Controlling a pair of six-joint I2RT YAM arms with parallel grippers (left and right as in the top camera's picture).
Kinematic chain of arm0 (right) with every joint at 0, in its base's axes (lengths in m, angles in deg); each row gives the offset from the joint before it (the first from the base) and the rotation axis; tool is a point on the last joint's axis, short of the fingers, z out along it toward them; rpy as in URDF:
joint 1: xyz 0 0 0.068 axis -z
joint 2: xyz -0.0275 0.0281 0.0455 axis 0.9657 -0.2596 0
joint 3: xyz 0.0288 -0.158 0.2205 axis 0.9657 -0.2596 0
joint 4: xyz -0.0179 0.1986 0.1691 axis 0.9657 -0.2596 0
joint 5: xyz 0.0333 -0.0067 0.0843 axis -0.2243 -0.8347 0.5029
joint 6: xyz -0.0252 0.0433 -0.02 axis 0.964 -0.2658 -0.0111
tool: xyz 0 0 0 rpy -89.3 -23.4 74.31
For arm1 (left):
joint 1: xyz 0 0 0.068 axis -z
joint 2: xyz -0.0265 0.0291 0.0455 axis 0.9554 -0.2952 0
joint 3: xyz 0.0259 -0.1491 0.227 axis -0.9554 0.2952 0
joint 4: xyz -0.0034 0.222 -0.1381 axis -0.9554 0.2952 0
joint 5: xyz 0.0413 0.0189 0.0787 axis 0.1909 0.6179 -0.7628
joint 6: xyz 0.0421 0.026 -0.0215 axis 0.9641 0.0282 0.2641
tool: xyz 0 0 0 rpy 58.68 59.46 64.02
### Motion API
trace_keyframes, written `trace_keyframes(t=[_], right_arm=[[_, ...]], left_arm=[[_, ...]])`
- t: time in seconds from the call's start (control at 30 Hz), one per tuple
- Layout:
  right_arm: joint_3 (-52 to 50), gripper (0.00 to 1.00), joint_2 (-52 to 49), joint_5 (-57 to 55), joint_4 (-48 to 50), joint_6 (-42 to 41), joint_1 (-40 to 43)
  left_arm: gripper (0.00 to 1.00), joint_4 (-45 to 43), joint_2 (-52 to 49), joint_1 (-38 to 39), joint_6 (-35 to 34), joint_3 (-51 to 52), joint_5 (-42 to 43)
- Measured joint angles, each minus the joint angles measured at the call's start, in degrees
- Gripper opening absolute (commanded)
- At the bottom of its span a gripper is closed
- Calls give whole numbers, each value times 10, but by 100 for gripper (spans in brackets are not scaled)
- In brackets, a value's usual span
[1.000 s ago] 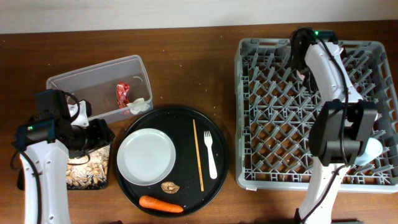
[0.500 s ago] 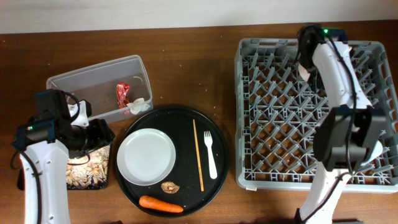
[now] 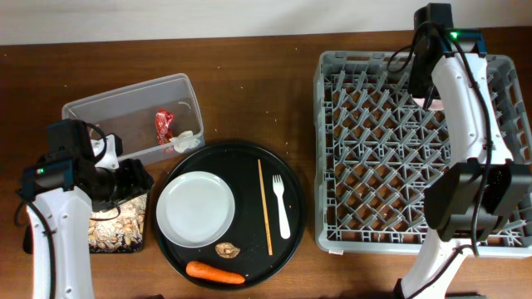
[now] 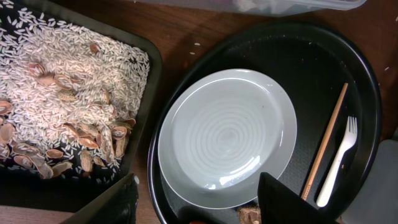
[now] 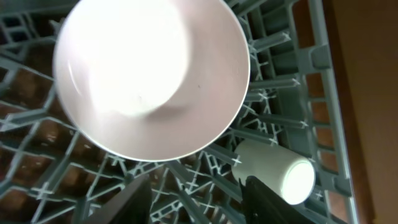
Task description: Sort waste into correct bins and load items into the dishwasher rack
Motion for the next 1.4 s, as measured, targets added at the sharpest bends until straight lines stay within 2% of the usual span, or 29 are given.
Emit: trace_keyframes(t=[0.33, 0.63, 0.8, 0.93, 1.03, 1.17, 1.4], right_arm=[[0, 61, -4, 118, 40, 94, 0], [0, 60, -50, 139, 94, 116, 1], [-1, 52, -55, 142, 97, 121, 8], [-15, 31, -55, 143, 97, 125, 15], [-24, 27, -57, 148, 97, 124, 16], [-26, 4, -57, 154, 97, 125, 16], [-23, 4, -52, 146, 93, 129, 16]], left_arm=[[61, 0, 0, 0, 0, 0, 0], [61, 0, 0, 0, 0, 0, 0], [61, 0, 0, 0, 0, 0, 0], [61, 0, 0, 0, 0, 0, 0], [61, 0, 0, 0, 0, 0, 0], [61, 0, 0, 0, 0, 0, 0], [61, 0, 0, 0, 0, 0, 0]])
